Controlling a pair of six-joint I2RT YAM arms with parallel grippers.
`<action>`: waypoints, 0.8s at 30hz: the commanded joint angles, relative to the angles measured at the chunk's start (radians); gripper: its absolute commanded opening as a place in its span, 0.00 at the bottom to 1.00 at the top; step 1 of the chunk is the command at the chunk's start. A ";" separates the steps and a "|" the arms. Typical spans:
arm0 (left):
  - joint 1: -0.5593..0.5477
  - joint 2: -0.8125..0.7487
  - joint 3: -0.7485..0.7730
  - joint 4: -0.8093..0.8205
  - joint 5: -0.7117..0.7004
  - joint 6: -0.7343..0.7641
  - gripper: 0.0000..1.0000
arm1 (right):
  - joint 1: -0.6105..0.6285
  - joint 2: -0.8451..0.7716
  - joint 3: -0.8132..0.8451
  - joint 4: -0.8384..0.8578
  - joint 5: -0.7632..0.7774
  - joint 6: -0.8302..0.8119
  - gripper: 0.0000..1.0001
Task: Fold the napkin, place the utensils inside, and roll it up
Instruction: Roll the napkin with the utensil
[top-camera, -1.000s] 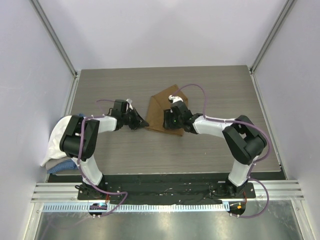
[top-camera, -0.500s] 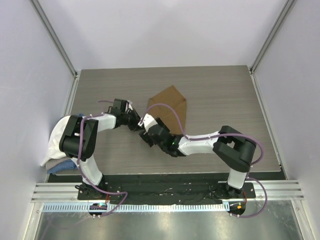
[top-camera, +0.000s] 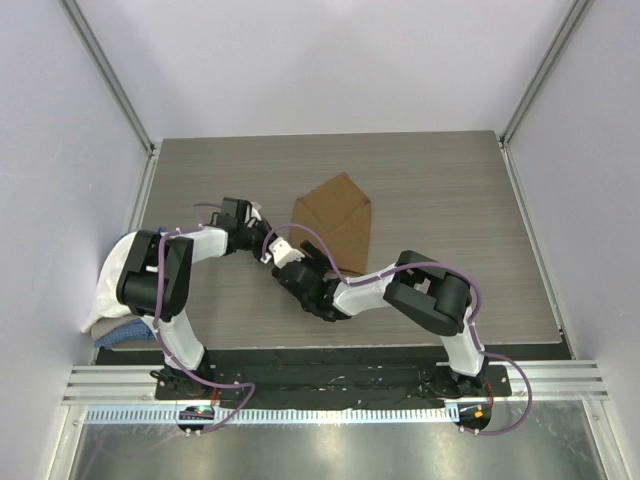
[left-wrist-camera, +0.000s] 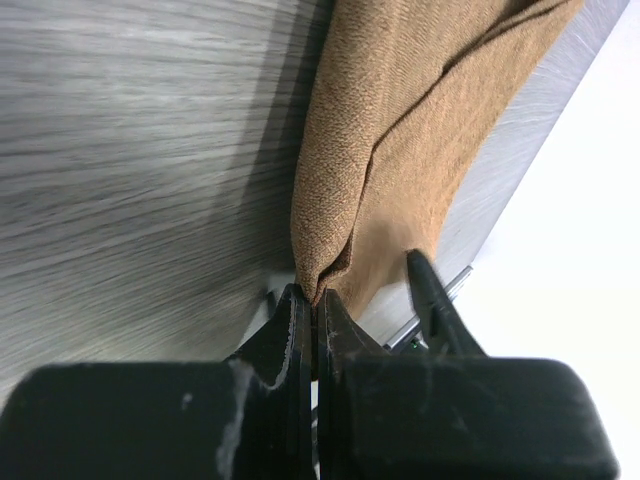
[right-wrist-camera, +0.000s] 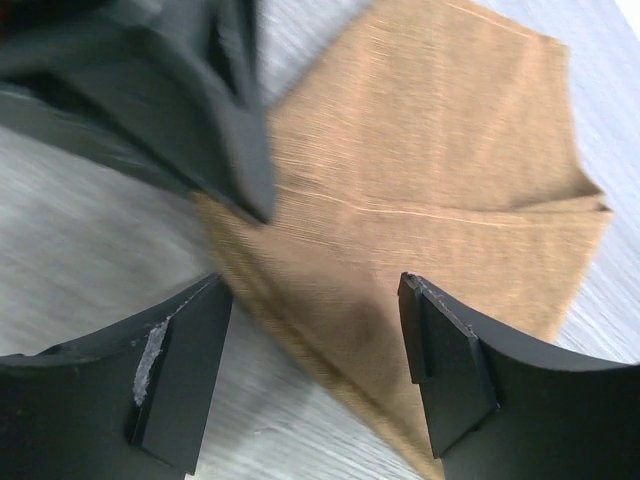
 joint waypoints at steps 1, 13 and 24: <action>0.027 -0.044 0.019 -0.058 0.041 0.022 0.00 | 0.000 0.027 -0.011 0.016 0.140 -0.023 0.75; 0.071 -0.052 0.053 -0.140 0.043 0.094 0.00 | 0.000 -0.075 -0.186 0.036 0.183 -0.009 0.68; 0.073 -0.079 0.050 -0.129 -0.020 0.086 0.13 | -0.003 -0.076 -0.198 0.039 0.015 -0.107 0.25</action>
